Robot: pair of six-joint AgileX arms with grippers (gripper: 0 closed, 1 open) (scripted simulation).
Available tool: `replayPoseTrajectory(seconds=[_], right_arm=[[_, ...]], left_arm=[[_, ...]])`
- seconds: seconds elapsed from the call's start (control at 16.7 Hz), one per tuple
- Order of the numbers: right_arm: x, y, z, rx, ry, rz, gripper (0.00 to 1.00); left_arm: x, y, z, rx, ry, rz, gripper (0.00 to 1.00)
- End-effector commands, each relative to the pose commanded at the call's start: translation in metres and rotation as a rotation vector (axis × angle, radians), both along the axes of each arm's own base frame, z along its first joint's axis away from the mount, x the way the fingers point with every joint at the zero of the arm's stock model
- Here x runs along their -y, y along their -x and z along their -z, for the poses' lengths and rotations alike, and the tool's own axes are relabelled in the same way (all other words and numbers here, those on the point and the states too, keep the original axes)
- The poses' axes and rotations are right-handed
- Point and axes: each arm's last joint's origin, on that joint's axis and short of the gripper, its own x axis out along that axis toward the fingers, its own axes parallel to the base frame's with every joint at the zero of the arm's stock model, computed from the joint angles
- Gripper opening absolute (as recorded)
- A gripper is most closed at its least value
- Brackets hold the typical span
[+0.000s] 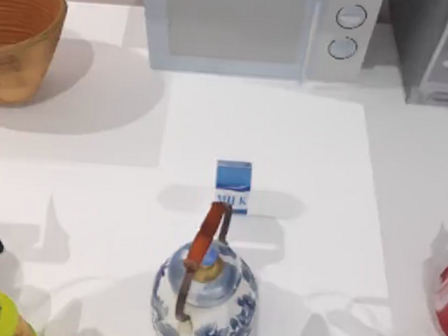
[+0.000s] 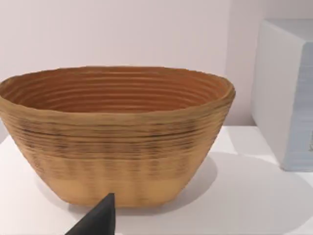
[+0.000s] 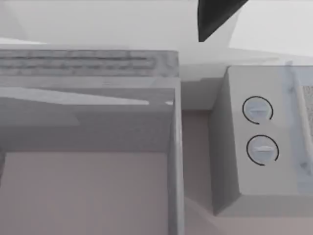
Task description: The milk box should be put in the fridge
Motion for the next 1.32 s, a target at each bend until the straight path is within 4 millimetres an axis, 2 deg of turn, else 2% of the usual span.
replayPoseTrajectory(seconds=[0.3, 0.48, 0.66, 0.84, 1.02, 1.2, 1.32], right_arm=[[-0.001, -0.002, -0.008, -0.004, 0.006, -0.023, 1.00], [-0.005, -0.009, -0.031, 0.007, 0.007, -0.106, 1.00], [-0.013, -0.027, -0.063, 0.035, 0.002, -0.250, 1.00], [-0.027, -0.060, -0.094, 0.066, -0.001, -0.442, 1.00], [-0.049, -0.107, -0.111, 0.087, 0.000, -0.660, 1.00], [-0.079, -0.161, -0.106, 0.098, 0.006, -0.887, 1.00], [-0.101, -0.196, -0.088, 0.102, 0.012, -1.035, 1.00]], left_arm=[[0.000, 0.000, 0.000, 0.000, 0.000, 0.000, 1.00], [0.000, 0.000, 0.000, 0.000, 0.000, 0.000, 1.00], [0.000, 0.000, 0.000, 0.000, 0.000, 0.000, 1.00], [0.000, 0.000, 0.000, 0.000, 0.000, 0.000, 1.00], [0.000, 0.000, 0.000, 0.000, 0.000, 0.000, 1.00], [0.000, 0.000, 0.000, 0.000, 0.000, 0.000, 1.00], [0.000, 0.000, 0.000, 0.000, 0.000, 0.000, 1.00]])
